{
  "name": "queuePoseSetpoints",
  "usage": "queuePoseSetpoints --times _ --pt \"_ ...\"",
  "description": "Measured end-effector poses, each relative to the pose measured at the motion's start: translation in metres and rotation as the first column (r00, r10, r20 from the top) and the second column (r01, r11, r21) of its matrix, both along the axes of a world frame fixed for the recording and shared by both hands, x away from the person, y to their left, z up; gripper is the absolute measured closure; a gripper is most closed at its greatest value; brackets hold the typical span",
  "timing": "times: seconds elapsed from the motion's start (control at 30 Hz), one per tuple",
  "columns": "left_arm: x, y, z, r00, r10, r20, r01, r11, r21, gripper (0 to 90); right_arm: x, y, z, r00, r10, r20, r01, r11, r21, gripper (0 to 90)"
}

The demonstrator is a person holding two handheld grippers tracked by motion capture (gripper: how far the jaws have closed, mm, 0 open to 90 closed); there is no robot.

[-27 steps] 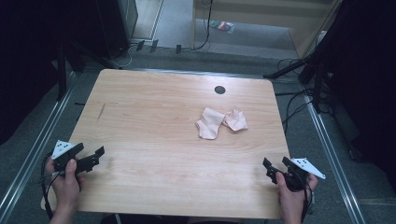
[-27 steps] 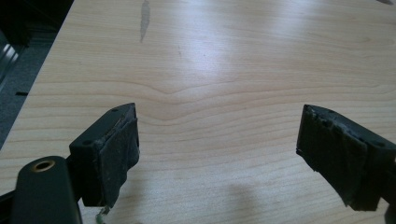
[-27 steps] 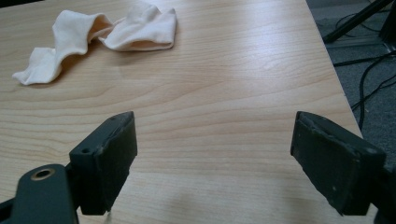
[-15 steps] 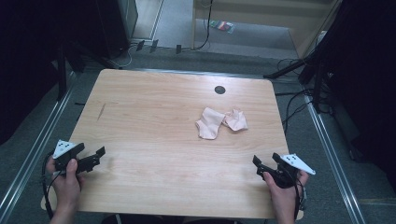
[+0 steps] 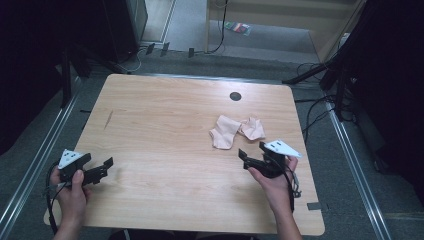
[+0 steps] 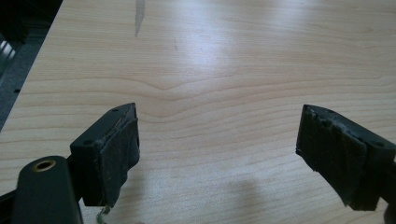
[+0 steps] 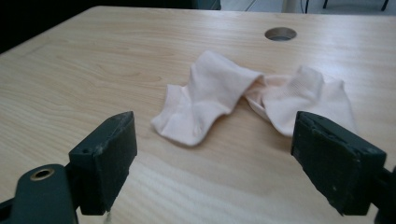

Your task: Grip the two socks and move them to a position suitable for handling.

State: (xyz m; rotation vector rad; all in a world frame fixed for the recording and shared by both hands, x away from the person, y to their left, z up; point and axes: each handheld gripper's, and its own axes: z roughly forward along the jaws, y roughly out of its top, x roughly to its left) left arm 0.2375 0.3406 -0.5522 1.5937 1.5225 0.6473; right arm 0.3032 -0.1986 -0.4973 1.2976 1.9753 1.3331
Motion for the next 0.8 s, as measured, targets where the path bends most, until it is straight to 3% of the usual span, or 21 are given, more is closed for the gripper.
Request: queuePoseSetpoints --times 0.1,0.27,0.5,0.63,0.8 --pt "0.000 0.000 0.000 1.0000 -0.002 -0.003 0.002 1.0000 -0.003 13.9 0.017 0.020 -0.001 0.9997 0.024 -0.010 -0.024 0.9984 -0.051 15.0" --pt "0.001 0.000 0.000 1.0000 -0.009 -0.001 0.009 0.9999 -0.007 13.9 0.044 0.044 -0.003 0.9977 0.059 -0.032 -0.061 0.9949 -0.080 15.6" --pt "0.001 0.001 0.000 0.9999 -0.011 -0.003 0.011 0.9997 -0.021 13.9 0.079 0.062 -0.008 0.9970 0.052 -0.058 -0.059 0.9894 -0.133 13.1" --pt "0.001 0.001 0.000 0.9999 -0.016 -0.007 0.016 0.9997 -0.020 13.9 0.095 0.072 -0.010 0.9961 0.059 -0.065 -0.069 0.9836 -0.166 12.8" --pt "0.002 0.001 0.000 0.9998 -0.018 -0.005 0.018 0.9996 -0.022 13.9 0.115 0.083 -0.016 0.9942 0.063 -0.087 -0.081 0.9690 -0.233 12.4"
